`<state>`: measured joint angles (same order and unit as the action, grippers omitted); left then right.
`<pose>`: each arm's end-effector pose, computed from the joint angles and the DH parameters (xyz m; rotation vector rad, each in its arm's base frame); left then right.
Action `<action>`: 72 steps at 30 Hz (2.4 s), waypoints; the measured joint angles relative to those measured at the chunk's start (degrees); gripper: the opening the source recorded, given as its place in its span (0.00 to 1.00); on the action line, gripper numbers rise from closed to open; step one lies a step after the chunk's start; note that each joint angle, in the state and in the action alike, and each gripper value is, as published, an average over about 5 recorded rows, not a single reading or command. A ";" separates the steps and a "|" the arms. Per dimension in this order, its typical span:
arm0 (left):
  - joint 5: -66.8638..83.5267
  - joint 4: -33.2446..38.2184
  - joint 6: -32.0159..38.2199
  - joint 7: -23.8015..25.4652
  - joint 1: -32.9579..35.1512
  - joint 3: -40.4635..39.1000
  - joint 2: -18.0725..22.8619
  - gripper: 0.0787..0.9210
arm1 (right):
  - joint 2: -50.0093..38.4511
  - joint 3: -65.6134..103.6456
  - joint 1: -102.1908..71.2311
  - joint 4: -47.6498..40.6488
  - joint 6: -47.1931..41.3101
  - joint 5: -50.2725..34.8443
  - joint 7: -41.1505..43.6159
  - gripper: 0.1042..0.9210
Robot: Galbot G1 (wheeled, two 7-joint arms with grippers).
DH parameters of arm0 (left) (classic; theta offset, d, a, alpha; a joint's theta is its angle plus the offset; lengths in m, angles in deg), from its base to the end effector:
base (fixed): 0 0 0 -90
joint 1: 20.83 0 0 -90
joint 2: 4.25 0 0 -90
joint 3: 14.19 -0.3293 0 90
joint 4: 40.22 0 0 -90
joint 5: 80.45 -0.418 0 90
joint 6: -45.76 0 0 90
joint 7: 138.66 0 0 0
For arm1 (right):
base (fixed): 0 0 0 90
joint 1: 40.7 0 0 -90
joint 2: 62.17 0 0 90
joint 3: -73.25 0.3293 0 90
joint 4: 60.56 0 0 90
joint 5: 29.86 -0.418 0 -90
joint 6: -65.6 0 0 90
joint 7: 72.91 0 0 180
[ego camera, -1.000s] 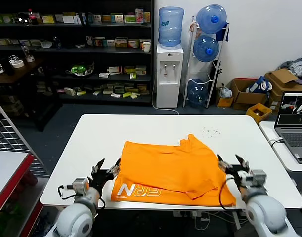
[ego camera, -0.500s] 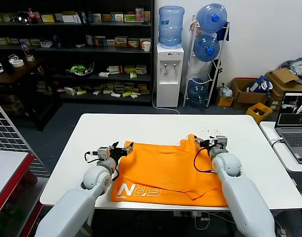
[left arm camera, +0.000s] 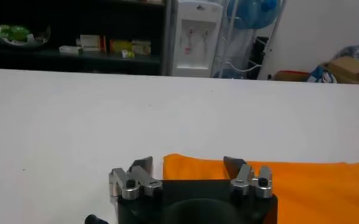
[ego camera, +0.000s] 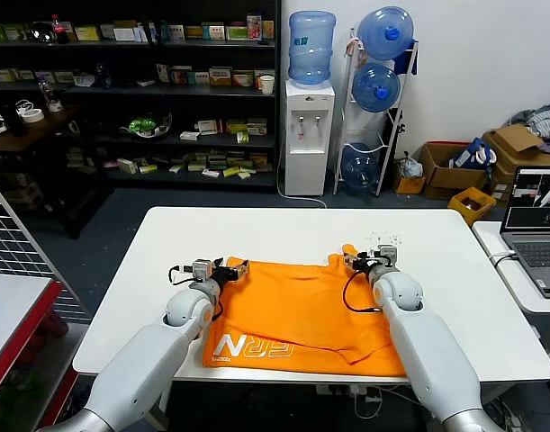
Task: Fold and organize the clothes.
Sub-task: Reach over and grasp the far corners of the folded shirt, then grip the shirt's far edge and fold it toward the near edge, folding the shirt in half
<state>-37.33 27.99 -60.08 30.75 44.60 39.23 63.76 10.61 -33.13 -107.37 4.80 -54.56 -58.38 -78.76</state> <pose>0.5063 -0.0331 -0.3577 -0.2824 -2.6220 0.0721 0.5378 -0.0467 -0.3264 0.0580 -2.5157 -0.0571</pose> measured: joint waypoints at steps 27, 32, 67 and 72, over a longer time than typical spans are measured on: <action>-1.01 -0.23 1.04 -0.29 0.32 -0.81 -0.33 0.02 | -1.93 0.48 -4.89 7.20 2.87 -3.15 -2.08 0.03; -1.01 3.69 0.93 -1.48 2.25 0.19 -1.52 0.02 | -3.67 1.21 -8.39 12.20 2.50 -4.58 -3.32 0.03; -3.04 40.53 -0.90 -9.42 30.89 8.91 -10.85 0.24 | -14.23 13.79 -41.99 51.02 -5.31 -11.58 -9.49 0.23; -3.82 42.00 -0.74 -9.67 34.22 10.01 -10.50 0.41 | -14.27 15.21 -44.41 52.75 -5.43 -11.60 -9.56 0.41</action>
<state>-41.15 69.99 -60.81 21.08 78.82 49.25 53.26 -3.66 -17.93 -151.78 57.55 -60.00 -69.99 -88.33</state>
